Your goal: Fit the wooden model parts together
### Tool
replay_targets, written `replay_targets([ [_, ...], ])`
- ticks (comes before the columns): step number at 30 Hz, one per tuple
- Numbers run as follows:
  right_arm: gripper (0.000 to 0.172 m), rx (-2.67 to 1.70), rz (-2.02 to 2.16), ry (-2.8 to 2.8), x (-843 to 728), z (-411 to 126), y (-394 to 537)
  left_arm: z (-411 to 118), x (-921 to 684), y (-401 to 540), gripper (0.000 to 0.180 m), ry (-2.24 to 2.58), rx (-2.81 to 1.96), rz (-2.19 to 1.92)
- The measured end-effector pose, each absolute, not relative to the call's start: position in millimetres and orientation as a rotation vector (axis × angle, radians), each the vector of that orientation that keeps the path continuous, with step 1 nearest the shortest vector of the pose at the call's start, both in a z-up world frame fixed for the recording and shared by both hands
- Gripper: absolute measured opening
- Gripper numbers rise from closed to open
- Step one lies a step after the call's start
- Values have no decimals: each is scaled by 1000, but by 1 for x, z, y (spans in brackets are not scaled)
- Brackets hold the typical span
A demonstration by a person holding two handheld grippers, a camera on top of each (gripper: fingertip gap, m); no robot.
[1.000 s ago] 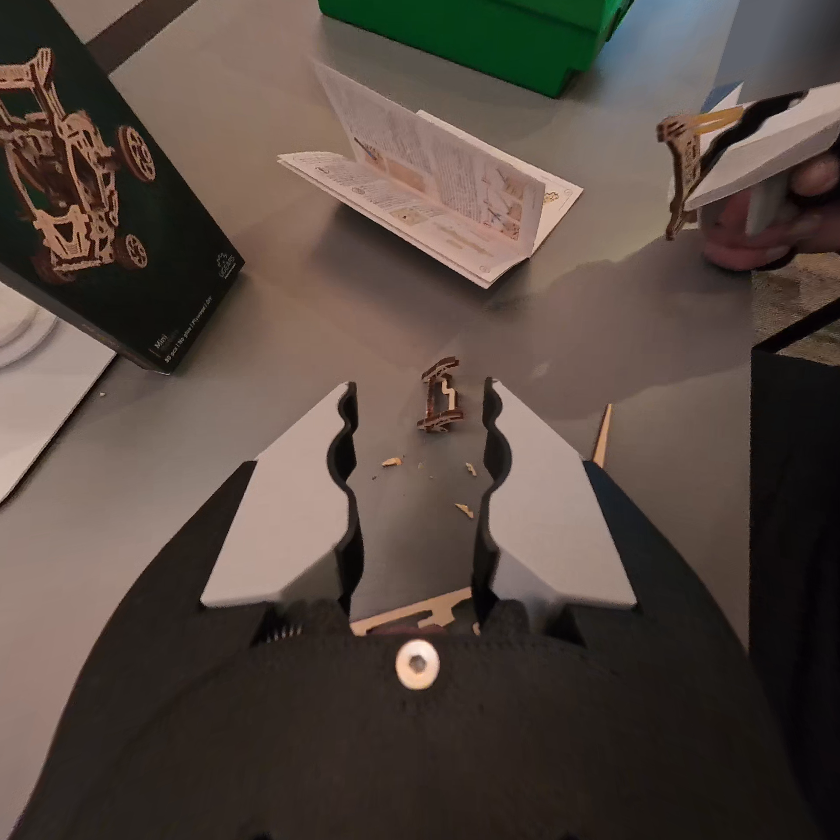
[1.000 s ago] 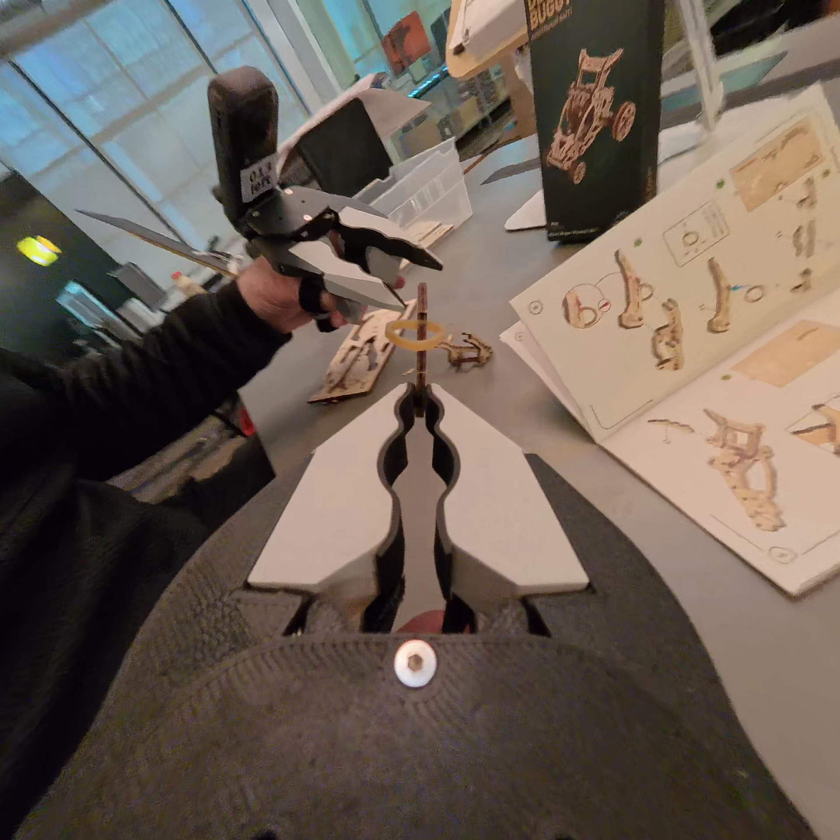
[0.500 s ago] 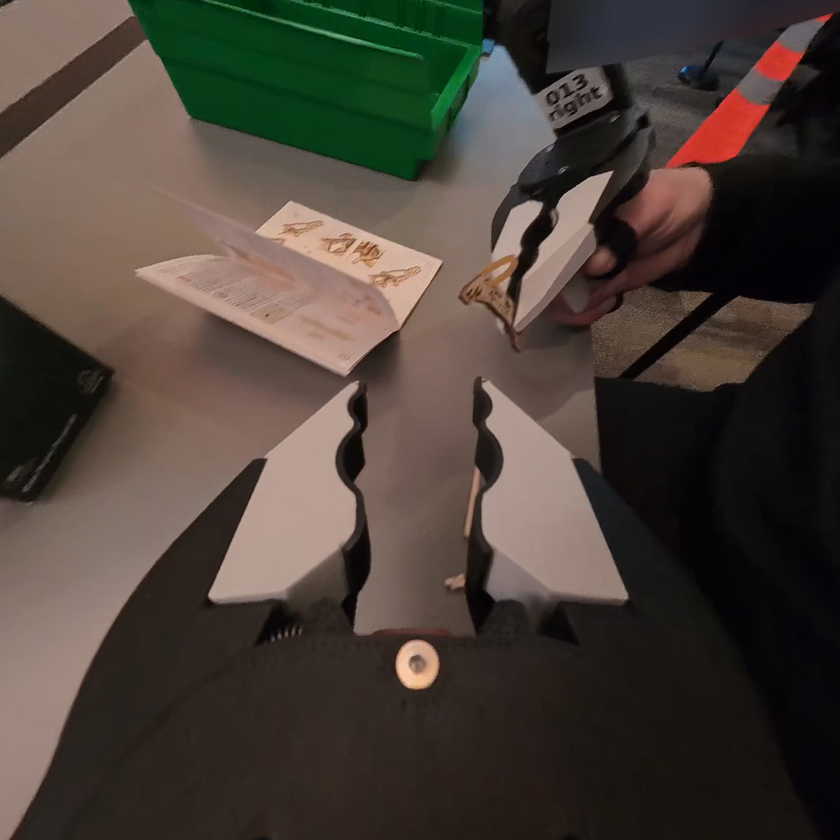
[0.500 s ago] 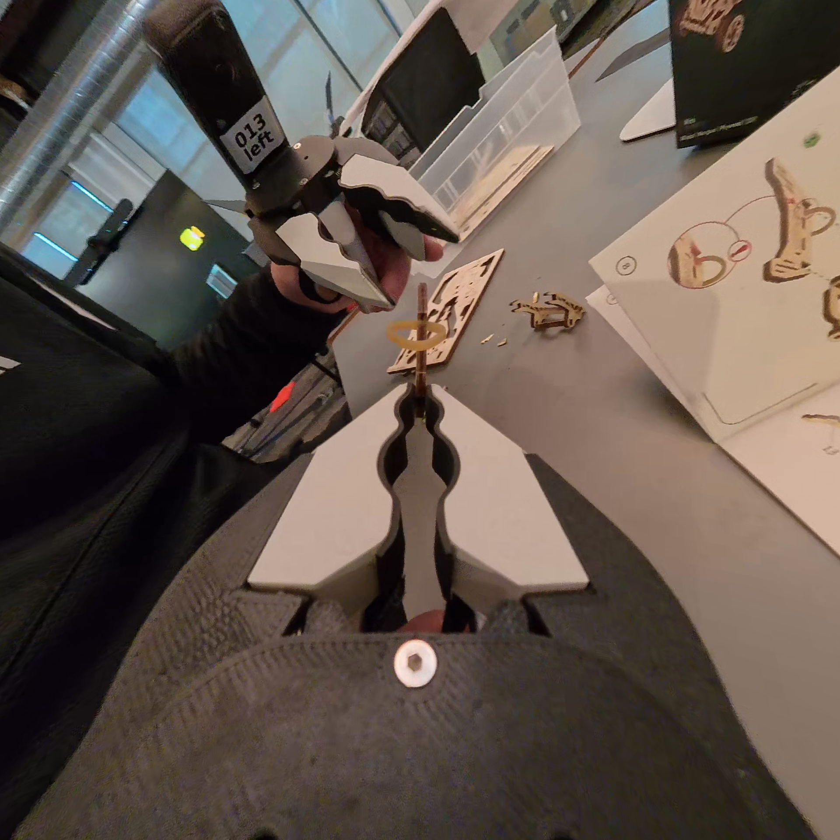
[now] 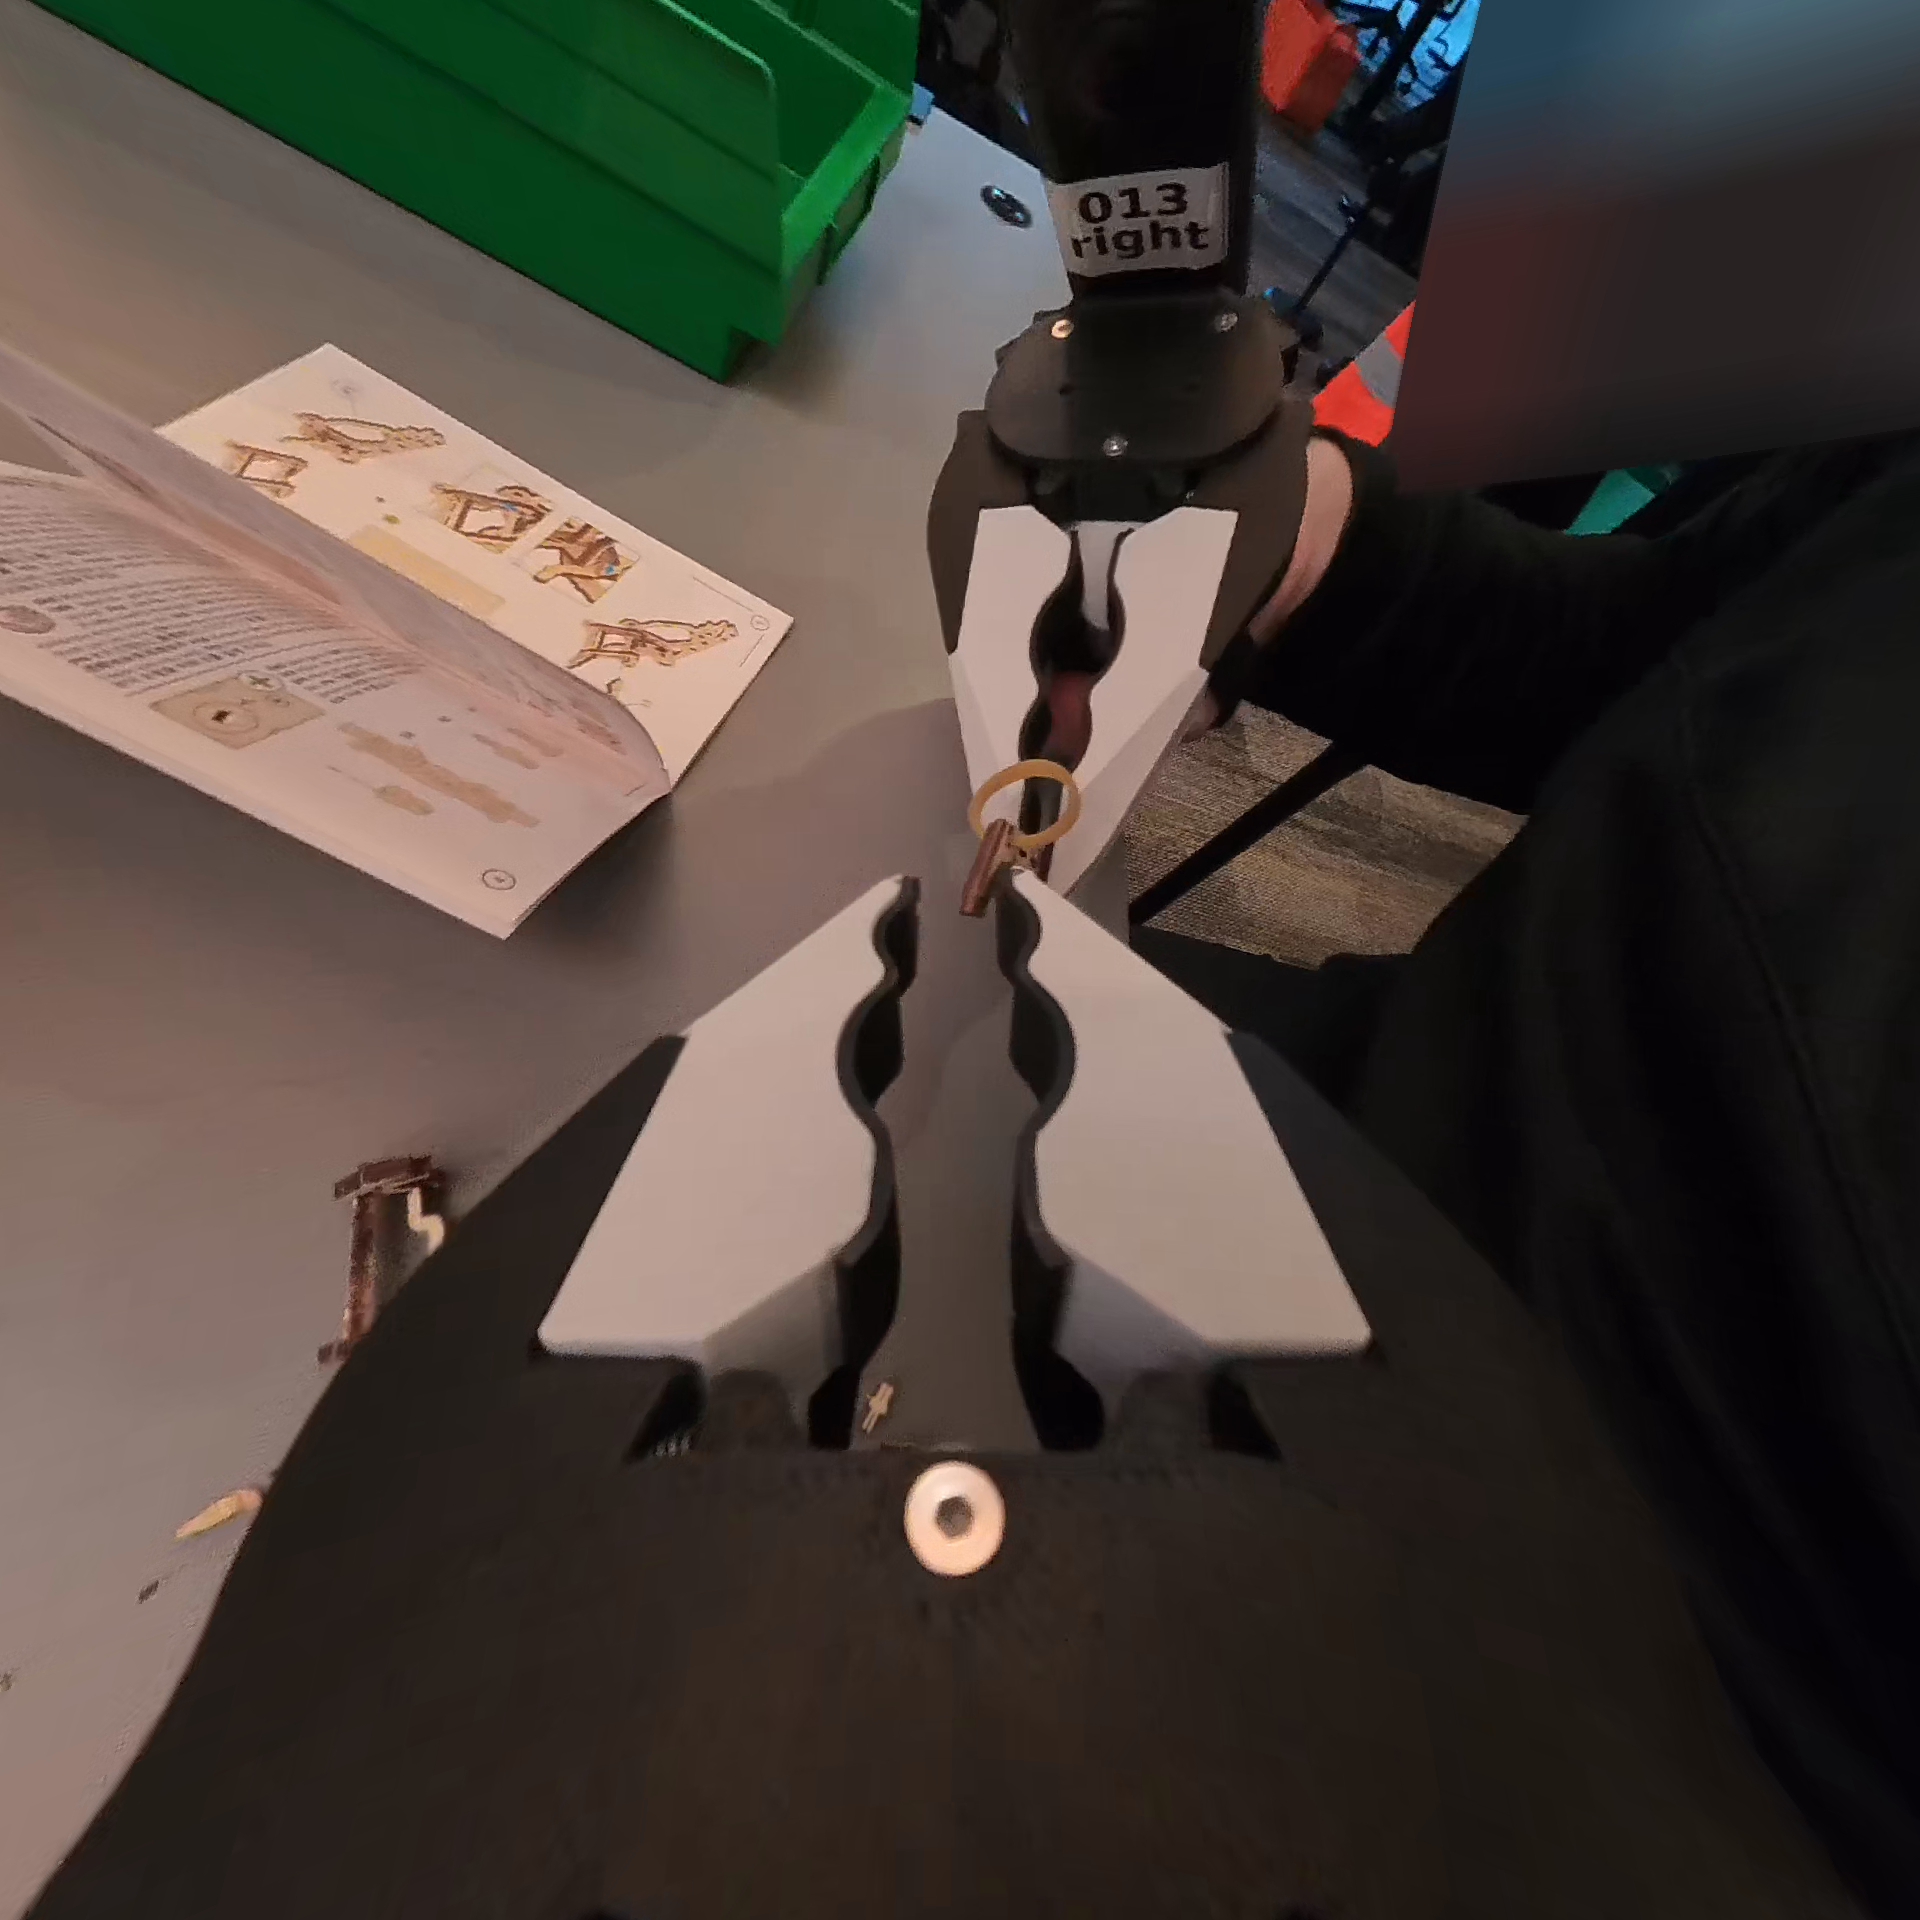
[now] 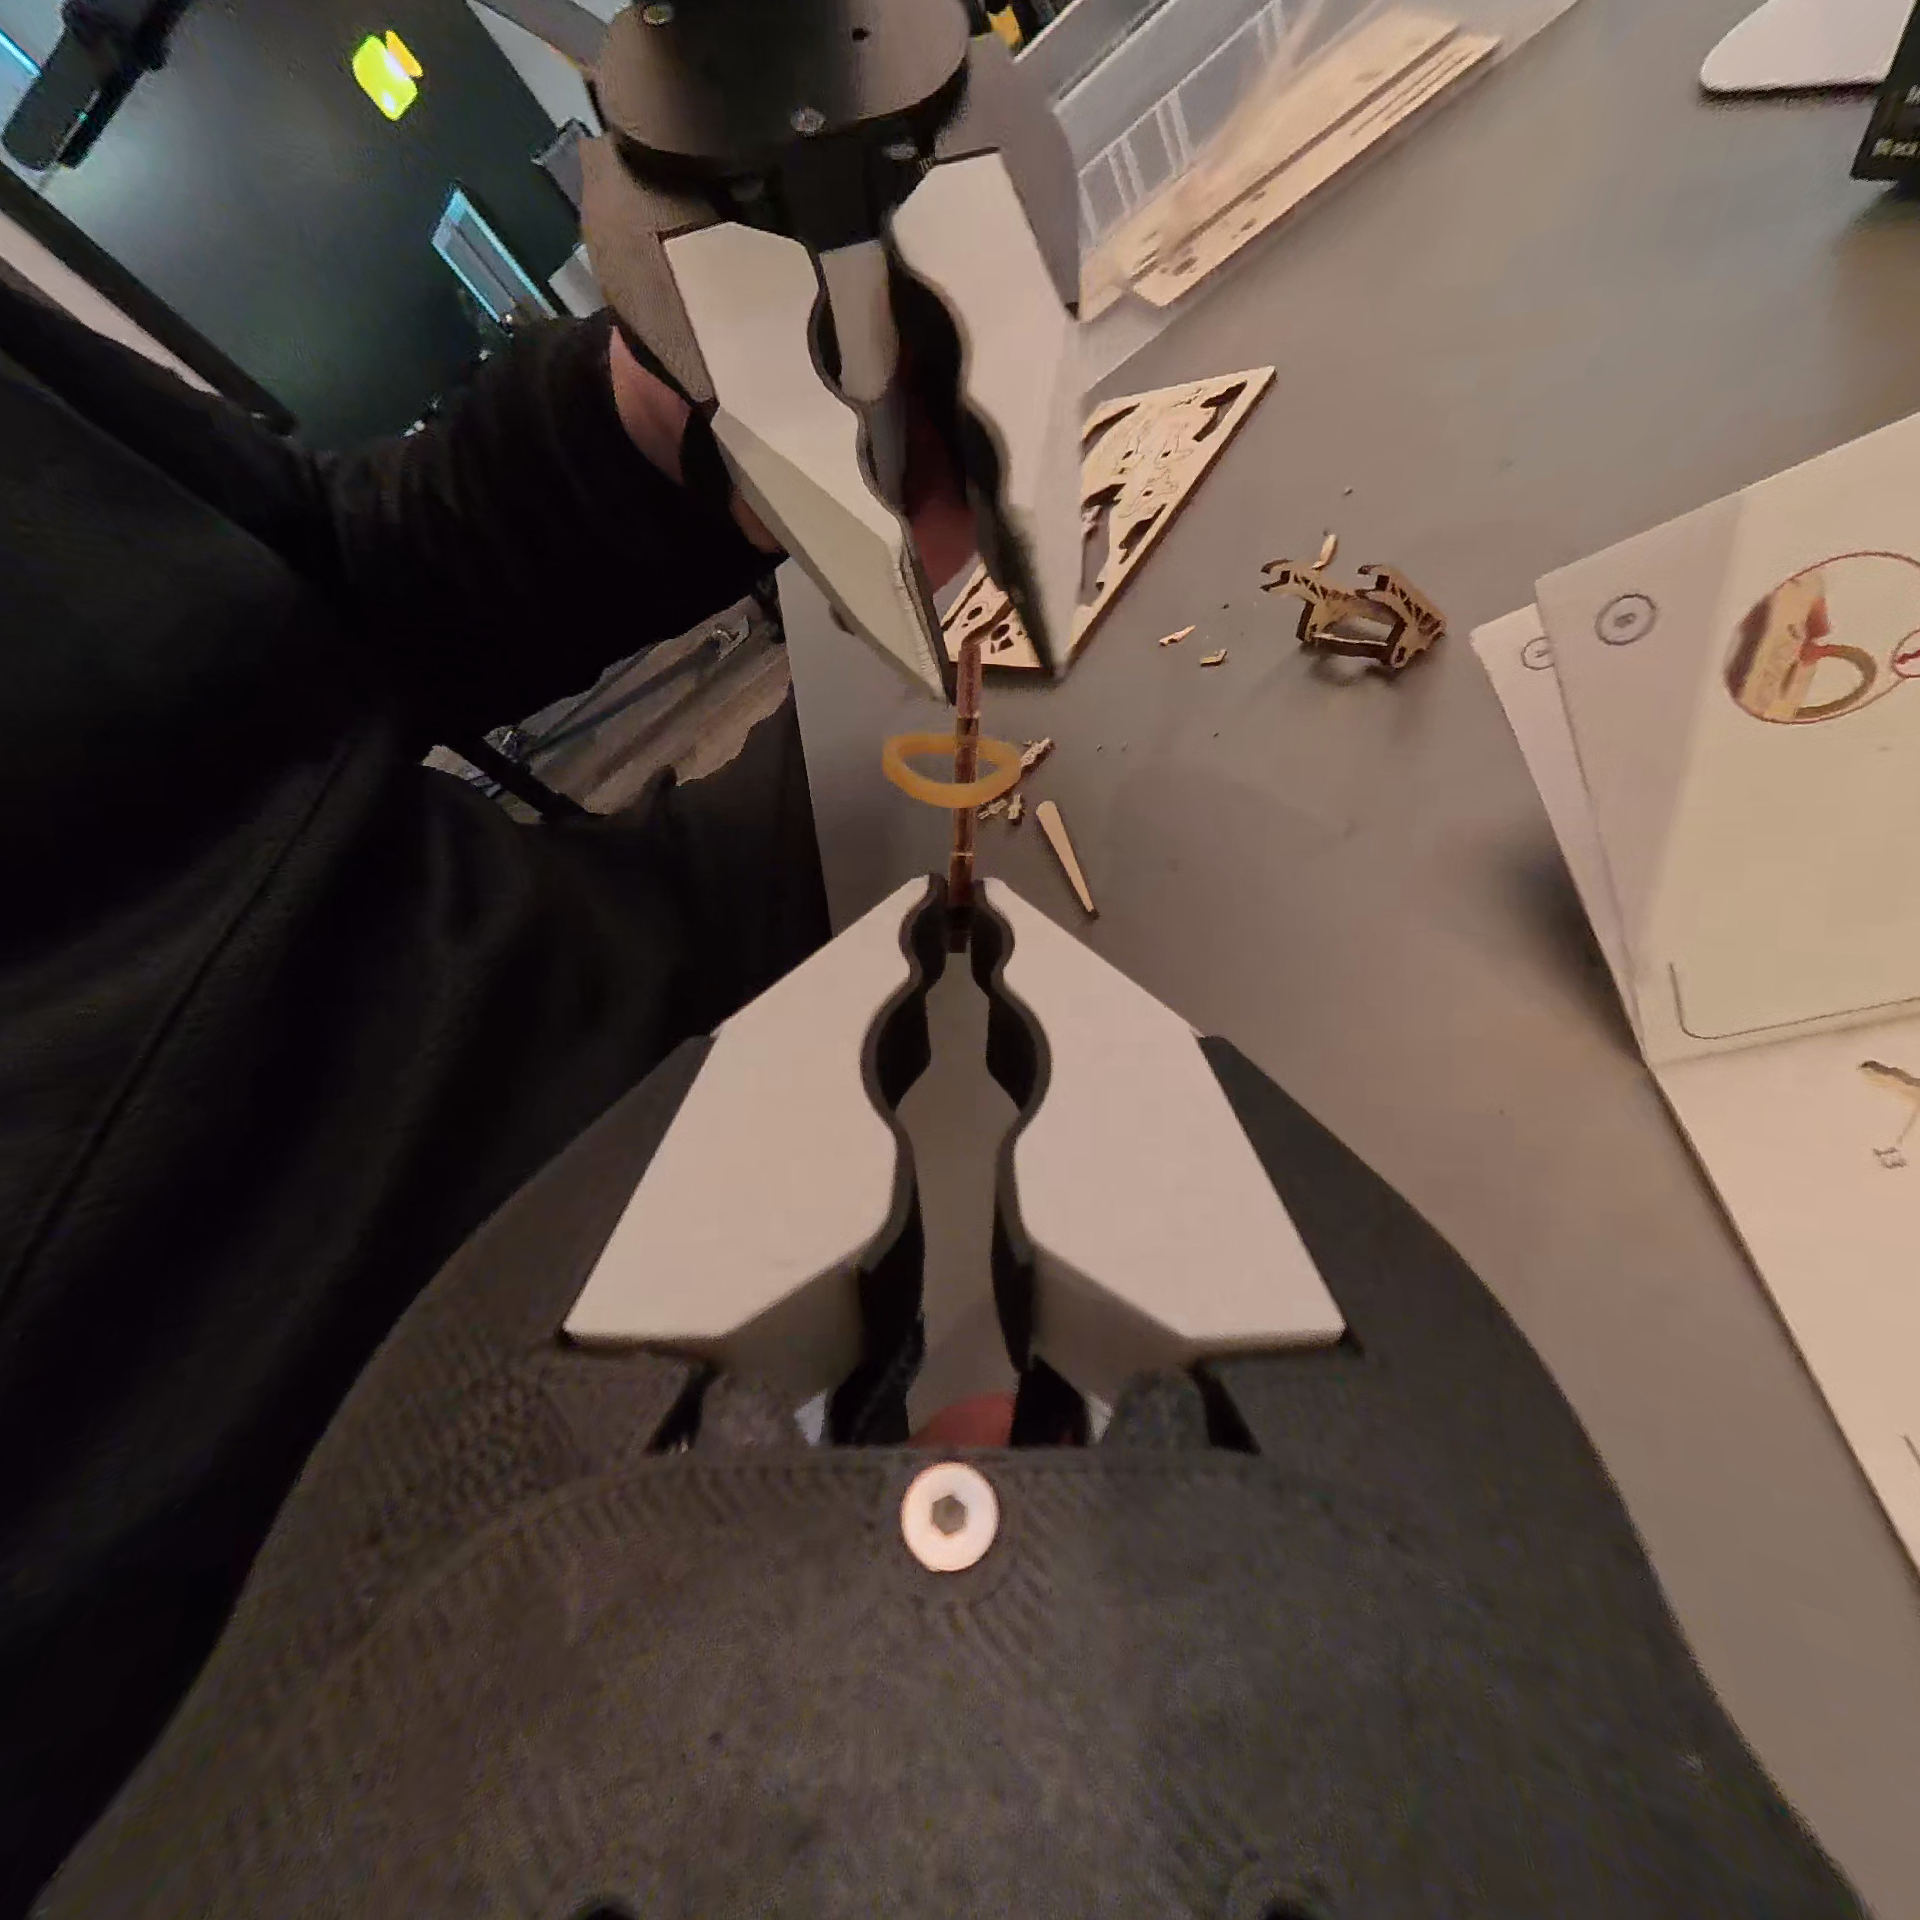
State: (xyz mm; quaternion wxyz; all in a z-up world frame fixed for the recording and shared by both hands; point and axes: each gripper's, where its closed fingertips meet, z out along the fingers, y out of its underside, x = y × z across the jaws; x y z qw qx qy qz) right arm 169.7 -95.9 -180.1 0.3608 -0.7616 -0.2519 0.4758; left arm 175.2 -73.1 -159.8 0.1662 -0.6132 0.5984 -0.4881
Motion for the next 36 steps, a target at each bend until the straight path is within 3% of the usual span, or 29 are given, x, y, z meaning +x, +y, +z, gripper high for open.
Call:
replay_targets([
  [20, 3, -2015, 1323, -810, 152, -179, -97, -158, 160, -86, 1, 1542, -1803, -1604],
  [26, 24, -1952, 1233, -702, 152, -165, -71, -150, 150, -65, 1, 1150, -1873, -1761],
  [31, 29, -1848, 887, -725, 161, -153, -52, -151, 139, -37, 1, 718, -1953, -1884],
  [36, 25, -1660, 225, -1026, 153, -151, -52, -155, 136, -27, 1, 488, -1975, -1936],
])
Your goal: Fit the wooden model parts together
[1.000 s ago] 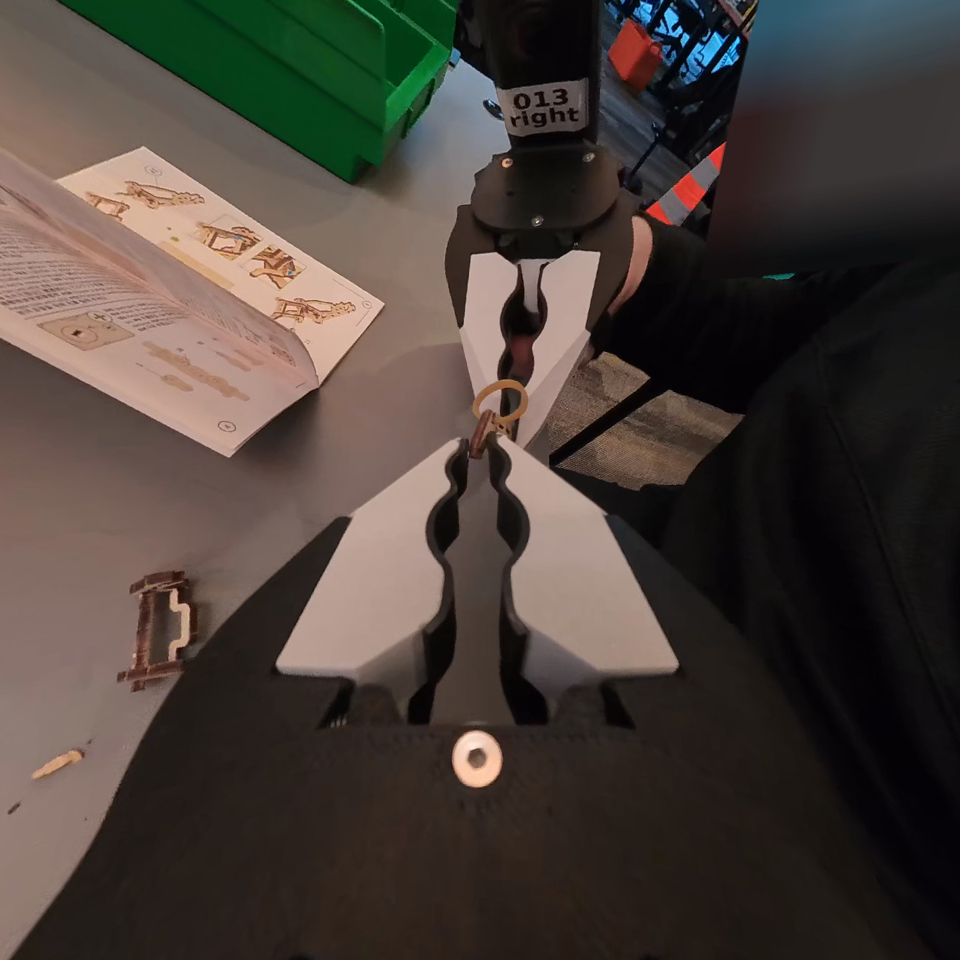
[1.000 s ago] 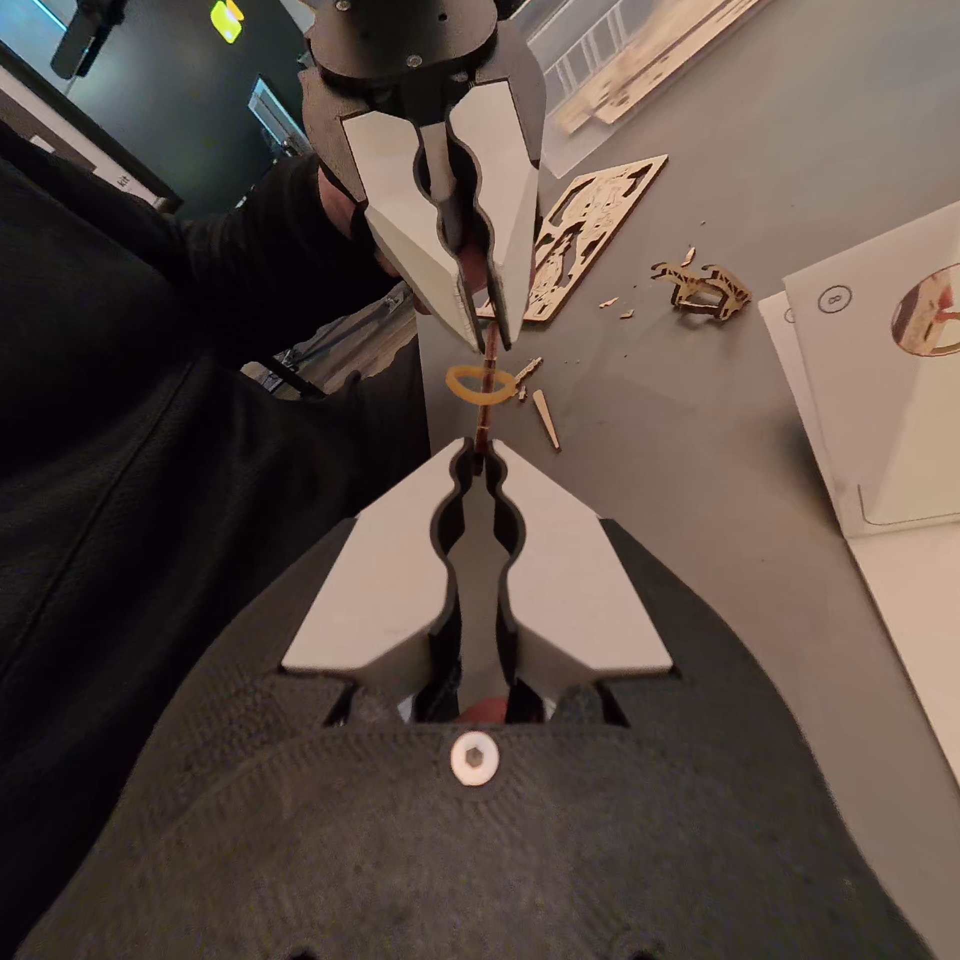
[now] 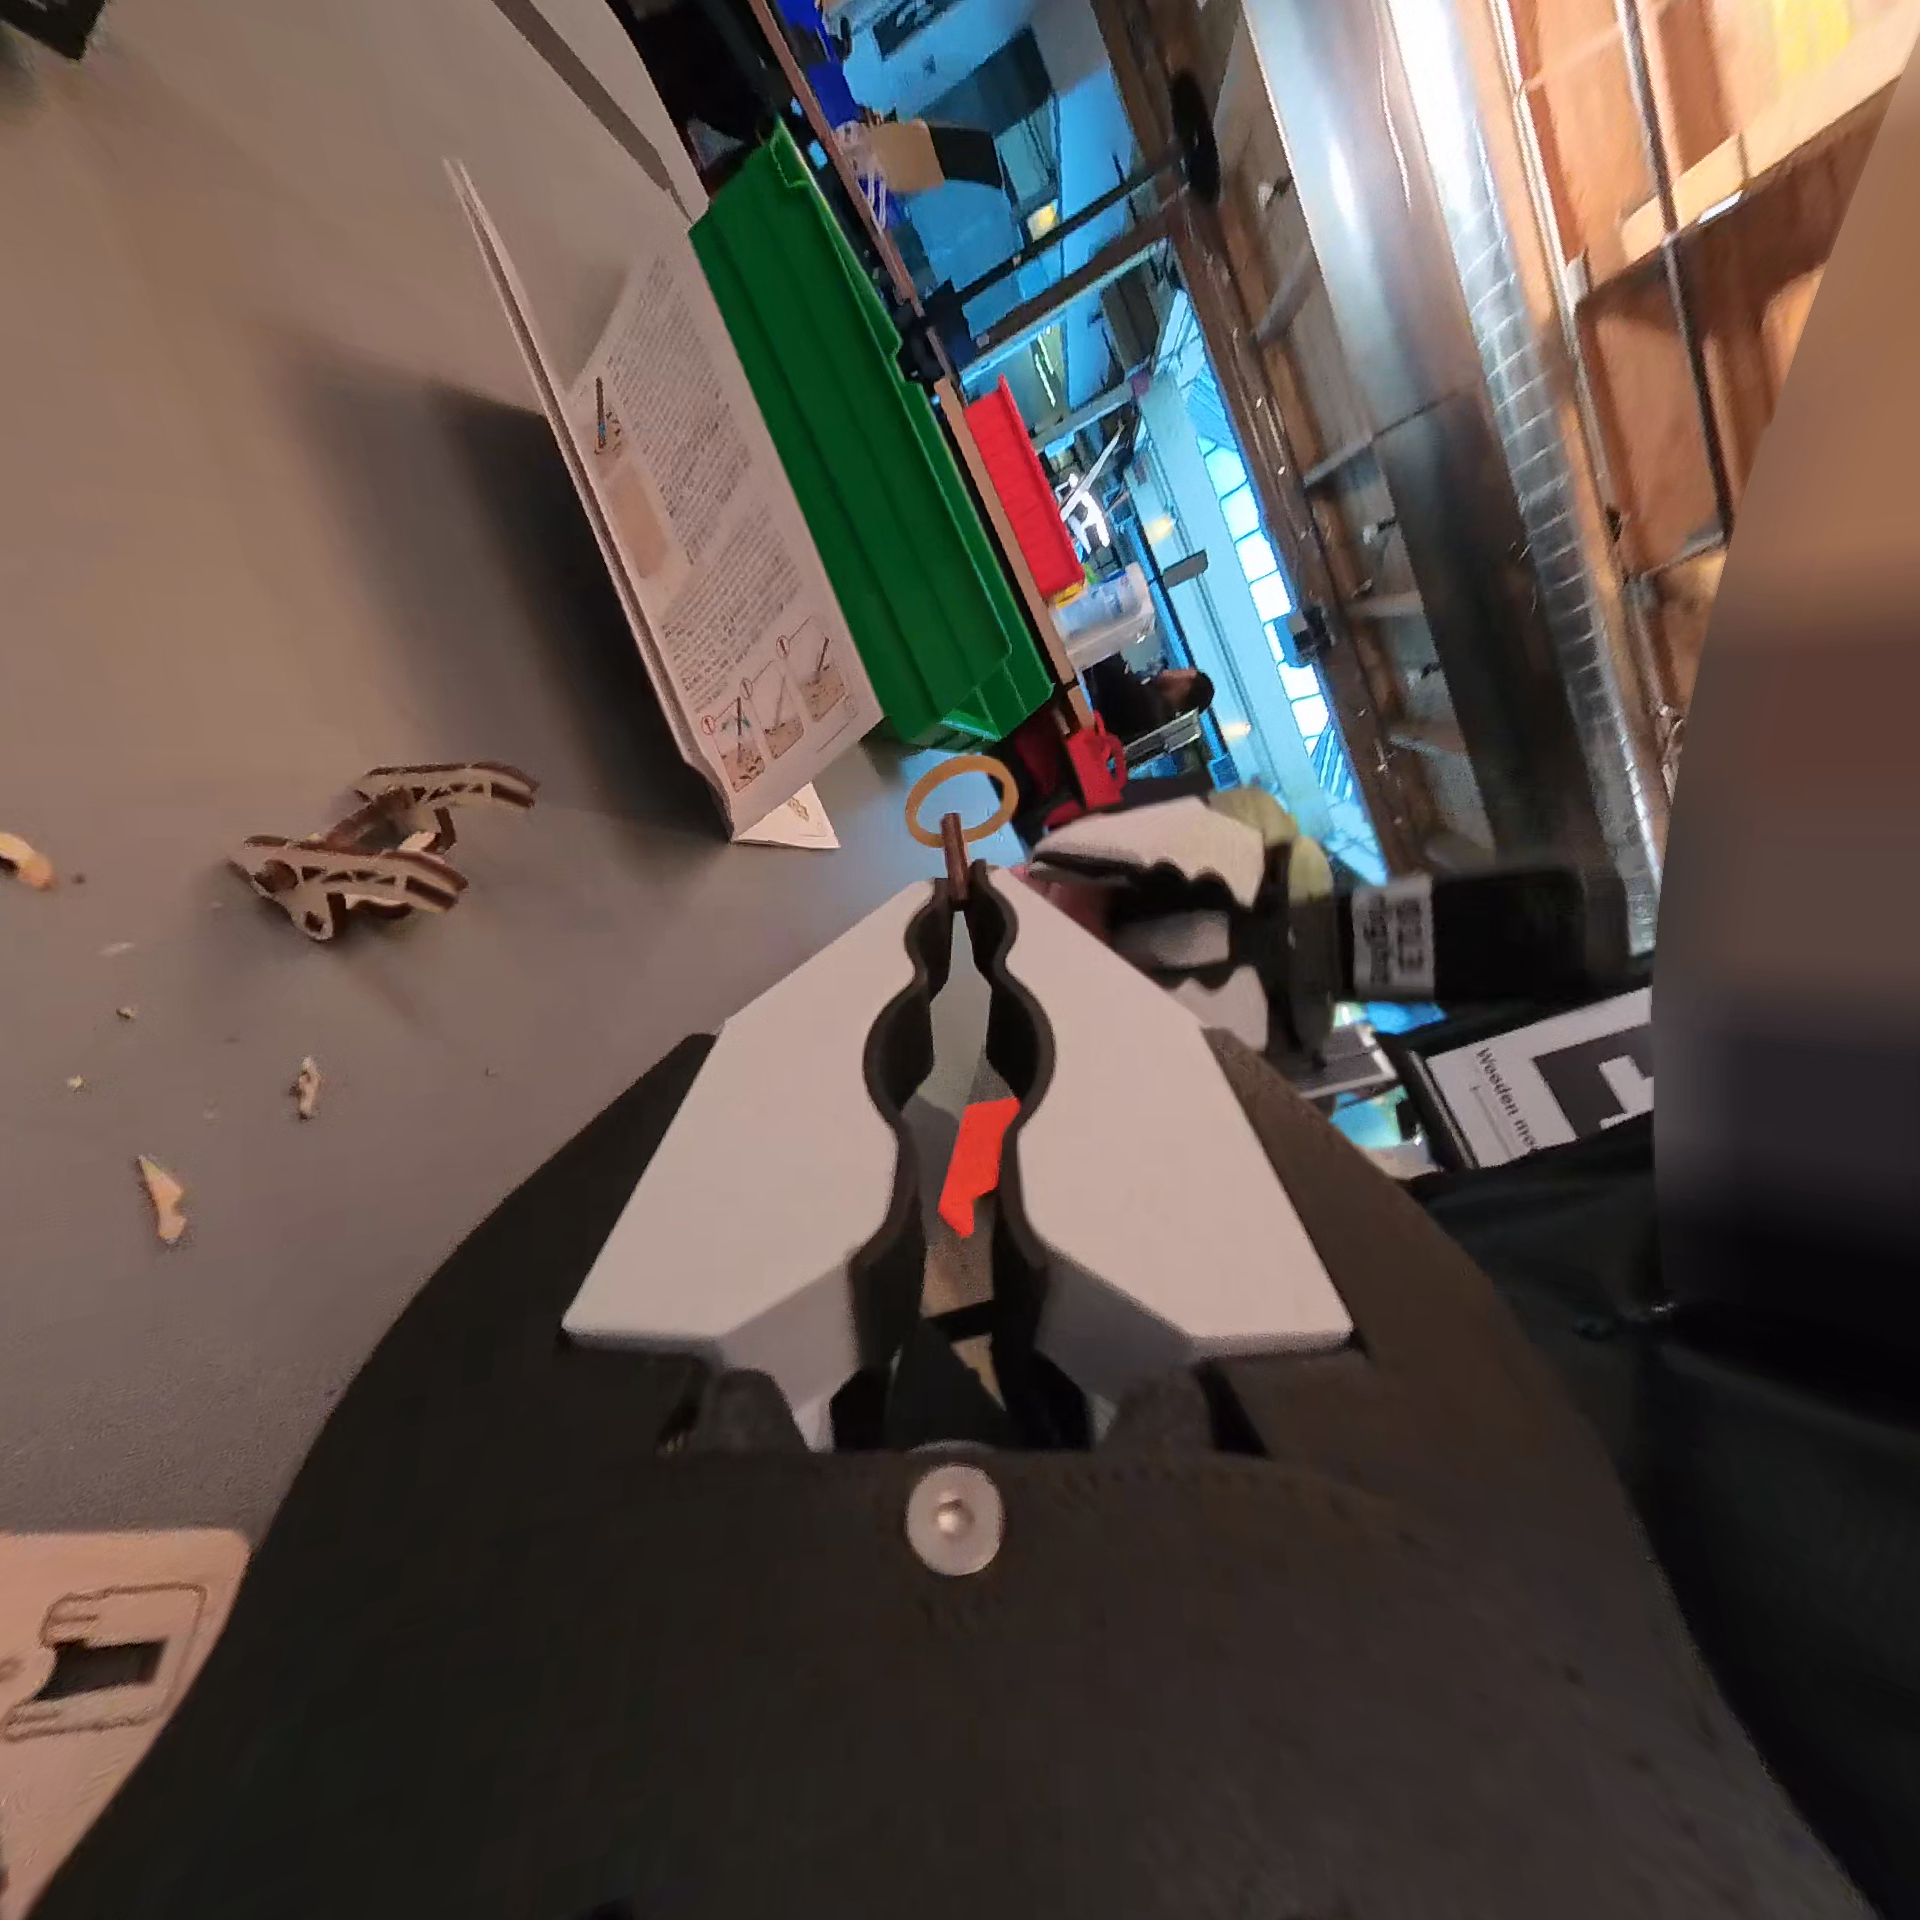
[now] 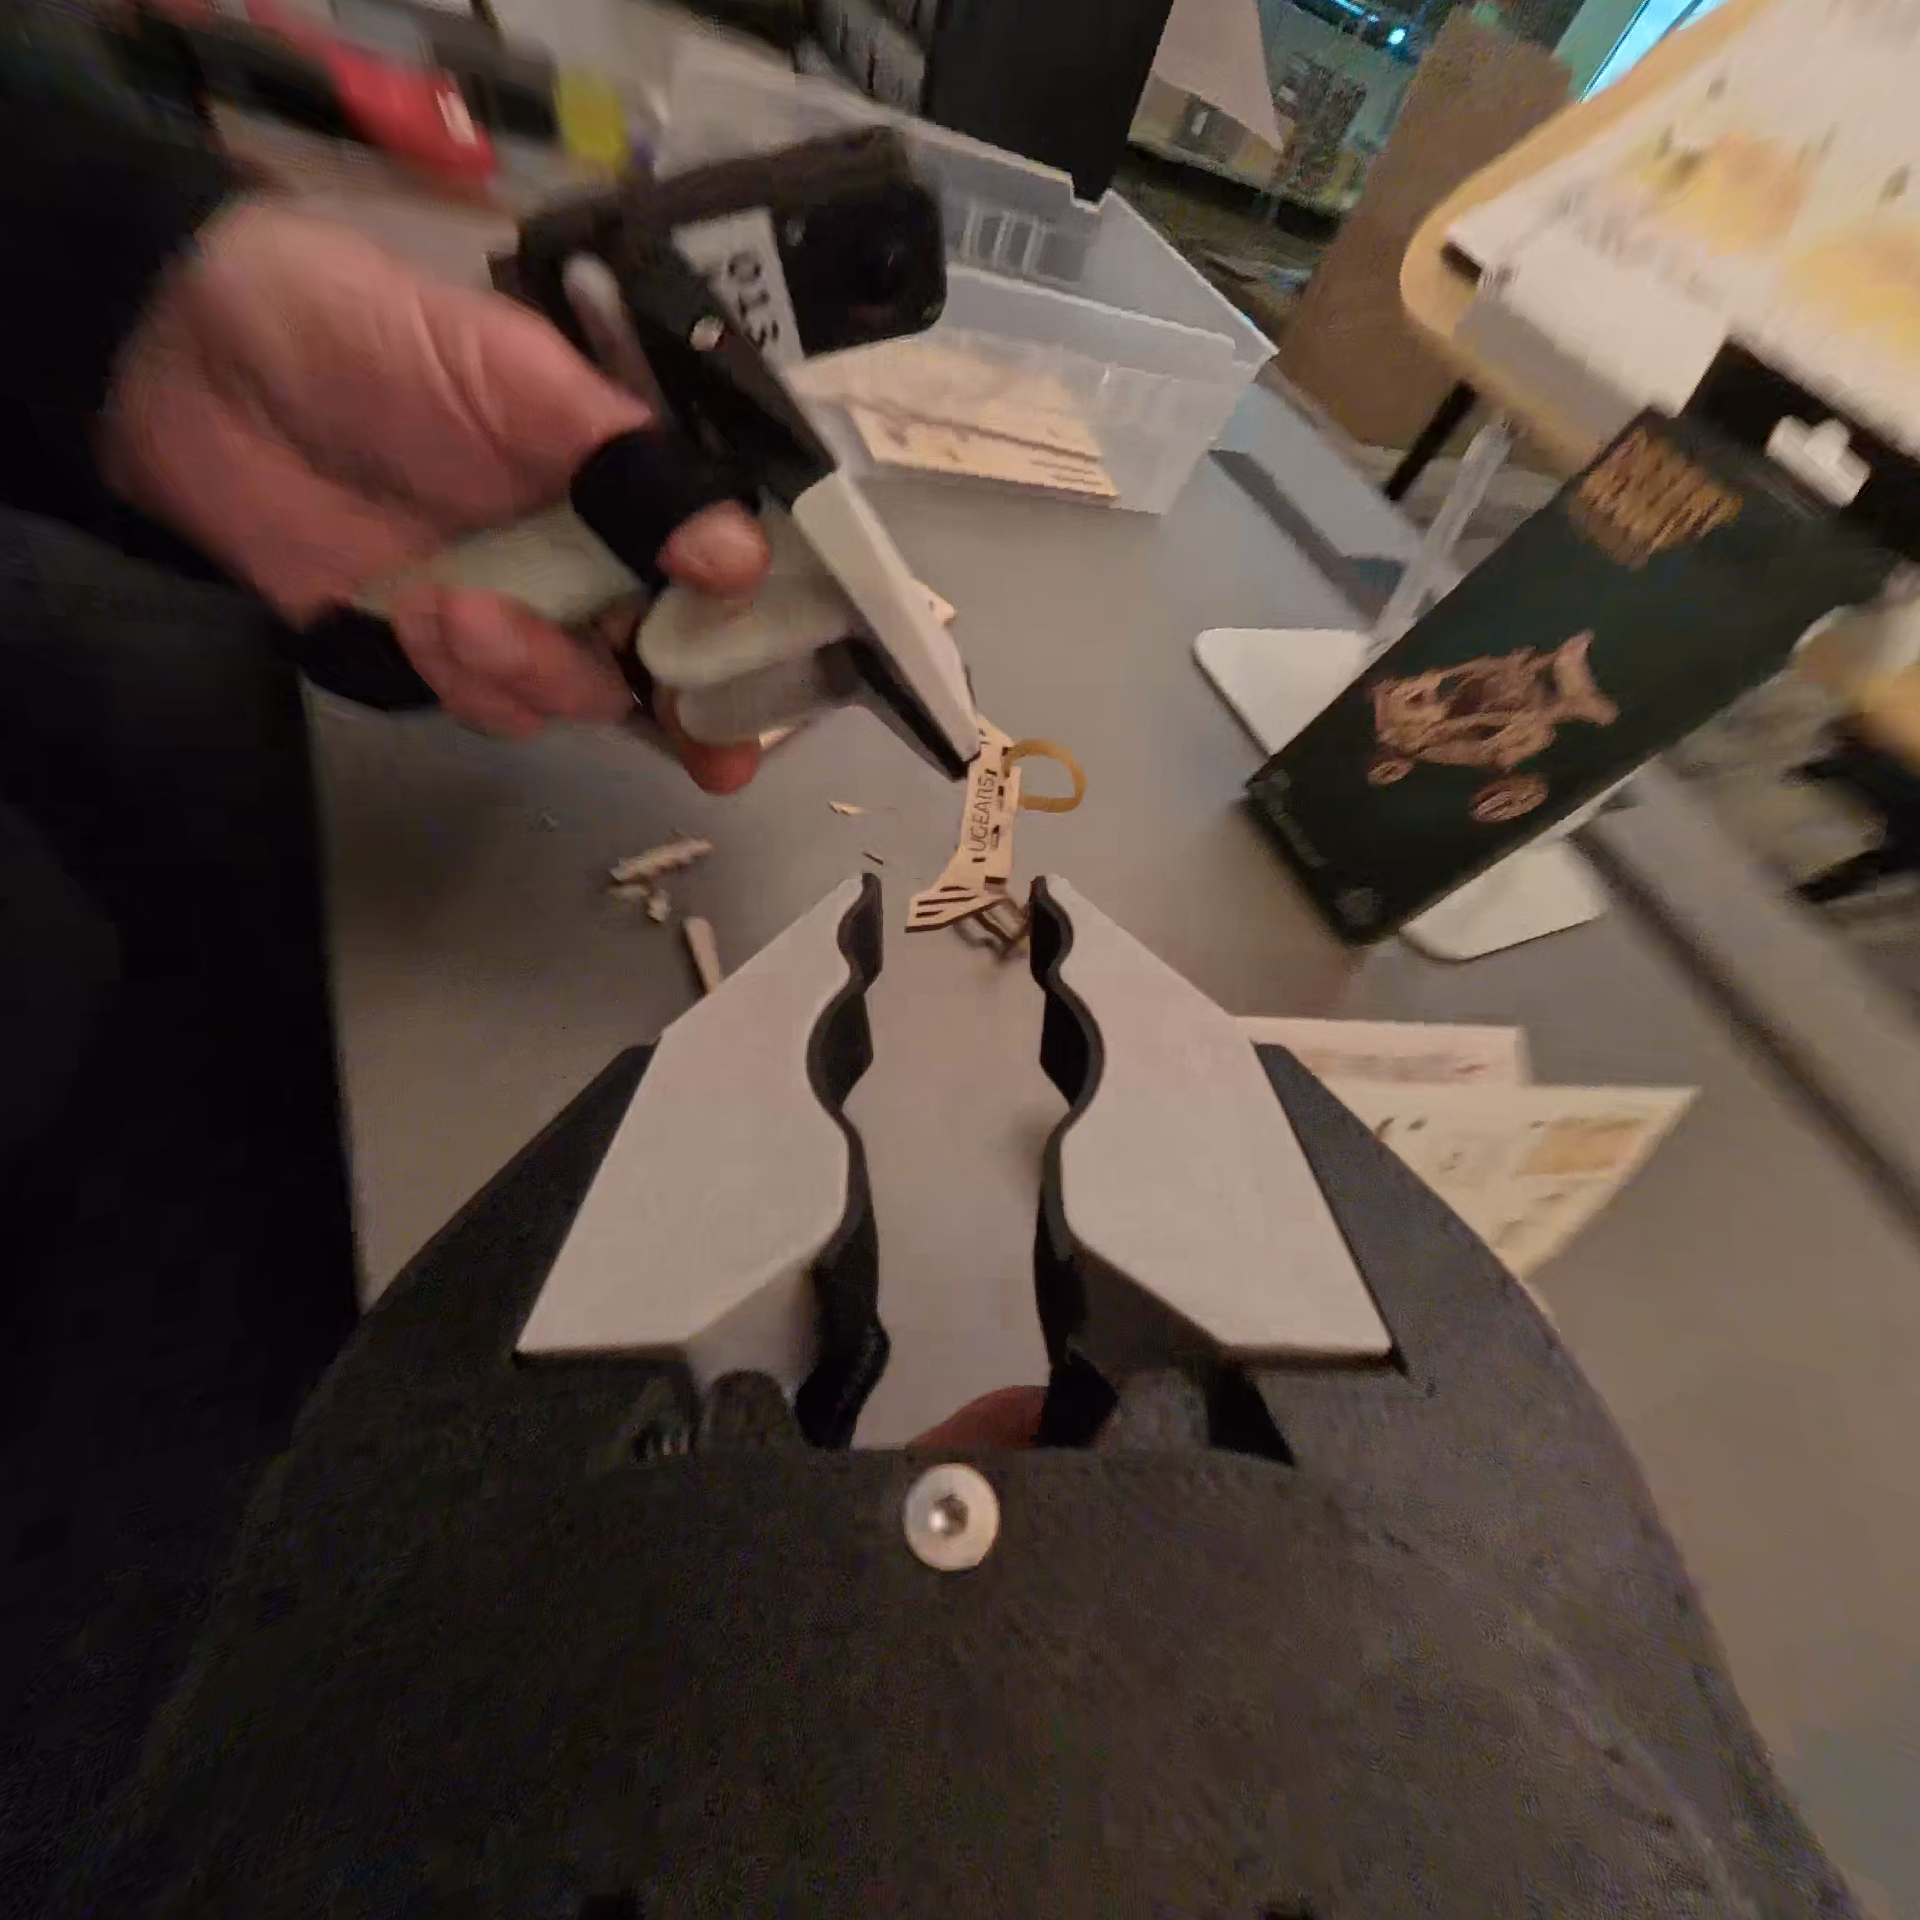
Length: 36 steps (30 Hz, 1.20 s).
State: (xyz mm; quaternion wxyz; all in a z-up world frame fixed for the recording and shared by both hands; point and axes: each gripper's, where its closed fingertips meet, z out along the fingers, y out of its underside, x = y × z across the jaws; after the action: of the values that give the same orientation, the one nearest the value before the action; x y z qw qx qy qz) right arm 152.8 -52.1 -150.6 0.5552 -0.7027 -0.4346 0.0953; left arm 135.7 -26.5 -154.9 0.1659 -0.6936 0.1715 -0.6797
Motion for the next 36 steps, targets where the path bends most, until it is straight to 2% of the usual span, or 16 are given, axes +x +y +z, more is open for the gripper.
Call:
replay_targets([
  [7, 27, -1457, -267, -1115, 139, -157, -40, -154, 138, -28, 1, 303, -1988, -1994],
  [12, 14, -1417, -398, -1106, 142, -159, -31, -155, 140, -32, 1, 232, -2008, -2016],
  [20, 3, -1352, -408, -1097, 143, -154, -31, -151, 140, -34, 2, 169, -1986, -2050],
  [28, 1, -1274, -350, -1070, 144, -141, -40, -138, 133, -32, 23, 332, -1950, -1982],
  [36, 0, -1109, -486, -1227, 138, -135, -50, -128, 134, -33, 17, 450, -2037, -2126],
])
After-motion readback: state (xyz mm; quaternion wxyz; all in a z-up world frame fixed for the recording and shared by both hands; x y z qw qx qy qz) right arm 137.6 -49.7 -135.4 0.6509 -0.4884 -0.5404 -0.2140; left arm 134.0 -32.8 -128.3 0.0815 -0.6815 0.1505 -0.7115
